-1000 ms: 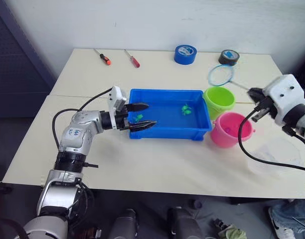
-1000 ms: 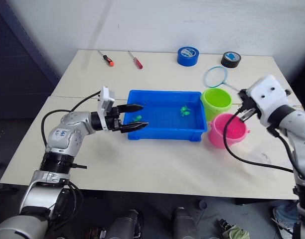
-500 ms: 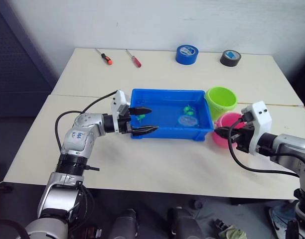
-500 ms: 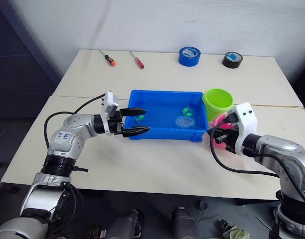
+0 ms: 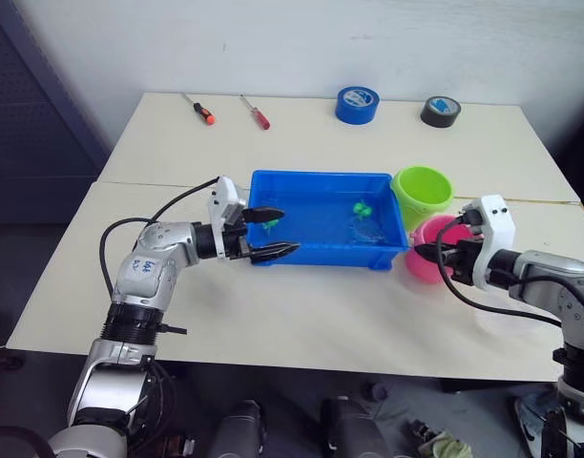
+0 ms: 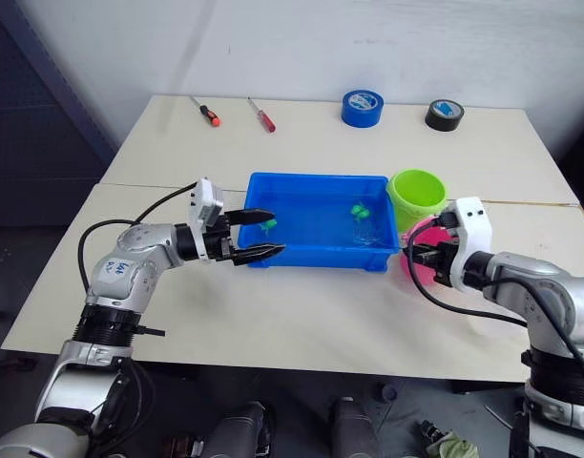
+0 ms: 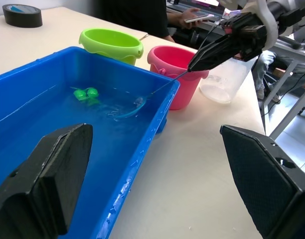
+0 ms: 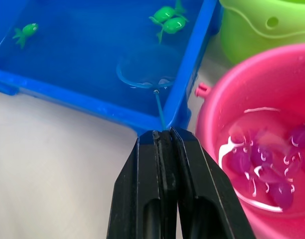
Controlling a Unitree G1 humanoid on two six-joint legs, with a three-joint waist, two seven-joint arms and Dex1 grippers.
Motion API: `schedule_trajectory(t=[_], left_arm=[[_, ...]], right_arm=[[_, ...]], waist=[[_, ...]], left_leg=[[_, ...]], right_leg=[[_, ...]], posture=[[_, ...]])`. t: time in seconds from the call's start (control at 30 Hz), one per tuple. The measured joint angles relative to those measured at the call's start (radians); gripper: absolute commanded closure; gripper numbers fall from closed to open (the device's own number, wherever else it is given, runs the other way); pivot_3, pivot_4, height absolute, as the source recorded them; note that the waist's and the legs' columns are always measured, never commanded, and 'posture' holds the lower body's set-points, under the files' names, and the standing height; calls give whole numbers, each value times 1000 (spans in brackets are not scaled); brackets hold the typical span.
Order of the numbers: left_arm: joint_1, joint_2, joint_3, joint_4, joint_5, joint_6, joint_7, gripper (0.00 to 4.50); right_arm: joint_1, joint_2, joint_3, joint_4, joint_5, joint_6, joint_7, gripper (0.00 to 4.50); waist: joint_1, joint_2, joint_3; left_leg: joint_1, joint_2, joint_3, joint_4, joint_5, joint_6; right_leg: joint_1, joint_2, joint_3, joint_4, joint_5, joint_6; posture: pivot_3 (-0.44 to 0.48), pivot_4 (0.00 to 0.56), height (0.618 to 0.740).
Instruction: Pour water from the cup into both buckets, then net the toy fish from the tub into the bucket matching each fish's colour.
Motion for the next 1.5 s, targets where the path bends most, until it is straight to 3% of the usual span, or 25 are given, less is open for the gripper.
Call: schedule_trajectory(t=[0.93,1.5], left_arm=[[0,8,27,-7,-4,19,28,29],[0,4,27,-7,-4,19,29,29]], right_arm=[[-78,63,93,60,-81,-86,-48,4500],[-104,102,87,59,-47,-10,-63,4500]], waist=[[-2,0,0],[-1,0,0]], left_leg=[[0,0,1,0,0,0],[0,0,1,0,0,0]], right_leg=[[-1,0,-1,0,0,0],[-1,0,-1,0,0,0]], posture=[[0,150,740],[0,150,740]])
